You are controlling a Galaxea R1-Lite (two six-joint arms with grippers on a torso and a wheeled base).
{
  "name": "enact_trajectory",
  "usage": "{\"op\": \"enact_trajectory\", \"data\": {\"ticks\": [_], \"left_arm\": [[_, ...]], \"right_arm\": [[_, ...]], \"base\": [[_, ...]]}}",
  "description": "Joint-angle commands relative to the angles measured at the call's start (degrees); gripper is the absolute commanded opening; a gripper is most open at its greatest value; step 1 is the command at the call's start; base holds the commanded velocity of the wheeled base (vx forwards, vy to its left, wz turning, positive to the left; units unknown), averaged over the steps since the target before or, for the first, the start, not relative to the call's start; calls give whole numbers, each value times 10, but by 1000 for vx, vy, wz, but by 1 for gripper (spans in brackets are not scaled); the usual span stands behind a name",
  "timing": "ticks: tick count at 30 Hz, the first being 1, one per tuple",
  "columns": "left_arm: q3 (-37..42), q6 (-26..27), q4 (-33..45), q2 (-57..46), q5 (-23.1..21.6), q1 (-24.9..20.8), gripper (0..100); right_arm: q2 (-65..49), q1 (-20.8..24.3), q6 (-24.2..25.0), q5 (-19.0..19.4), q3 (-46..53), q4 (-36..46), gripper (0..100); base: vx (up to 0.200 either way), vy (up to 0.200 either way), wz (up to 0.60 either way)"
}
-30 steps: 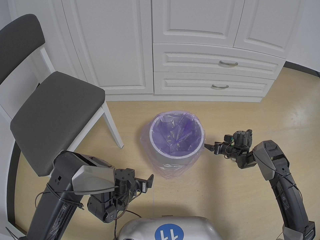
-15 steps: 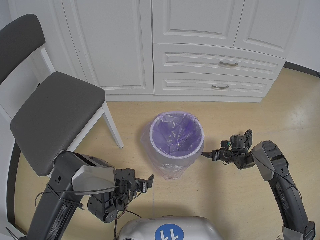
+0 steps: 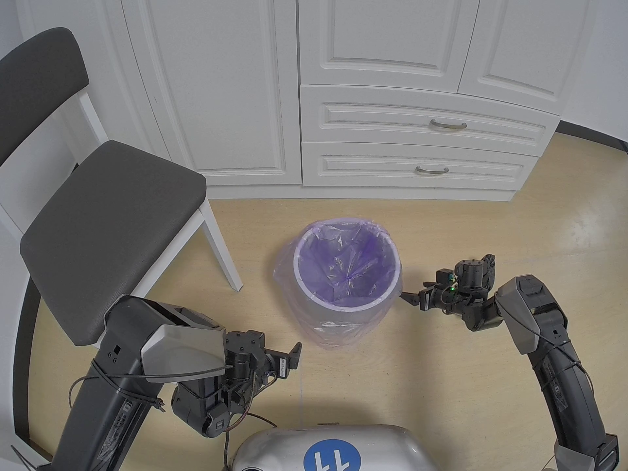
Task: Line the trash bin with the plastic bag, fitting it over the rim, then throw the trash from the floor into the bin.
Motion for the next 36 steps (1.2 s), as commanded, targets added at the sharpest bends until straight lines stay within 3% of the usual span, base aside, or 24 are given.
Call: {"op": "enact_trajectory", "data": {"ticks": [1, 4, 5, 7, 8, 11, 15, 23, 32, 36], "left_arm": [[0, 19, 0, 1, 4, -2, 100], [-1, 20, 0, 1, 4, -2, 100], [-1, 21, 1, 1, 3, -2, 100], [0, 21, 1, 1, 3, -2, 100], [0, 21, 1, 1, 3, -2, 100], [-1, 21, 1, 1, 3, -2, 100], [-1, 21, 1, 1, 1, -2, 100], [1, 20, 1, 0, 0, -2, 100], [0, 19, 1, 0, -1, -2, 100], [0, 19, 1, 0, -1, -2, 100]], "right_arm": [[-16, -15, 15, -1, 0, -71, 100], [-18, -21, 28, -1, 0, -67, 100], [-14, -22, 62, 0, 0, -62, 100], [-13, -21, 73, 0, 0, -63, 100], [-22, -14, 153, 3, 0, -69, 100], [-25, -6, 210, 2, 0, -86, 100], [-2, -8, 196, 11, 0, -132, 100], [1, -26, 169, 30, 0, -121, 100], [-30, -66, 173, 106, 7, -122, 100], [-9, -42, 235, 107, 0, -144, 100]], "base": [[0, 0, 0], [0, 0, 0], [0, 0, 0], [0, 0, 0], [0, 0, 0], [0, 0, 0], [0, 0, 0], [0, 0, 0], [0, 0, 0], [0, 0, 0]]}}
